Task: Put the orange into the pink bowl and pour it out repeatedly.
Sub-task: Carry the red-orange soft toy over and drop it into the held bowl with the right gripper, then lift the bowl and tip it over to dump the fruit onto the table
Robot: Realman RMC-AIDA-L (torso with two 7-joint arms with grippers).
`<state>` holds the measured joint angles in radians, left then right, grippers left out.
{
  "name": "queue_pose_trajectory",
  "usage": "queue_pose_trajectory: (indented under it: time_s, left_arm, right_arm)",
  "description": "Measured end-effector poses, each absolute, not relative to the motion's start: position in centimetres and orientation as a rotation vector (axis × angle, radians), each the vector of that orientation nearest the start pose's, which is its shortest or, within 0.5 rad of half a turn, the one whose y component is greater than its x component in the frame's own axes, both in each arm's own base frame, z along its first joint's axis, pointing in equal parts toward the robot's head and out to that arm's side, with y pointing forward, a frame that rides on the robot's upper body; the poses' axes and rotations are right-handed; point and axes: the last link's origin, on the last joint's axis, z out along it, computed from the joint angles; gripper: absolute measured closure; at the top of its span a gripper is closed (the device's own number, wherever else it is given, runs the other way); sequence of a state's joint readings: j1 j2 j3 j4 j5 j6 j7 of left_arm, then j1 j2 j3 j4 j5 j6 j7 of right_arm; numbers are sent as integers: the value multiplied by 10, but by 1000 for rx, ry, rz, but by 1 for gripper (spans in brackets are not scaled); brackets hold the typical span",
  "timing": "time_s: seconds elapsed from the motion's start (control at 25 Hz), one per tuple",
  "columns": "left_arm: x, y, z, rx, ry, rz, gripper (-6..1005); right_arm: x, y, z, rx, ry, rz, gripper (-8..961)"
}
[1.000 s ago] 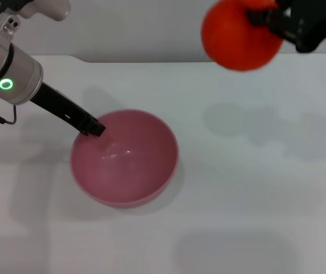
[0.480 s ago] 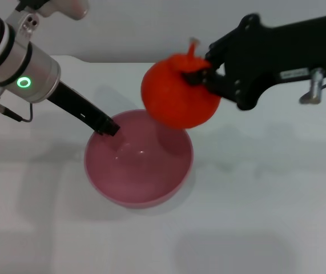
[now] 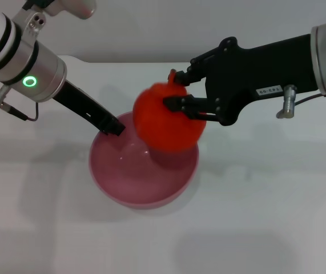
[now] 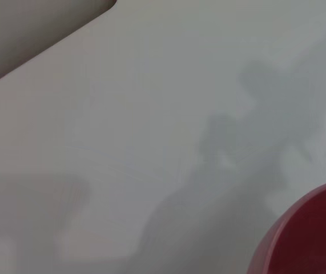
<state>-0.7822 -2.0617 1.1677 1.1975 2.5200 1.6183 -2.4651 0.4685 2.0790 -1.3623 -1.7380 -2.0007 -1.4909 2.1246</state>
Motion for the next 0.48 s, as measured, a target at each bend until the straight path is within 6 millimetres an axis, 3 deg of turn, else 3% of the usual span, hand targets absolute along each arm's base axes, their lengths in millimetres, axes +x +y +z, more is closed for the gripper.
queue_pose_trajectory:
  time_s: [0.36,0.48]
  left_arm:
    - [-153,383,16,-2695,-946,339,956]
    - [-153,383,15,-2696,-946,342,956]
  right_arm:
    - [76,316,38,-2838,89,328,563]
    - [80,318,40,-2819,112,339,438]
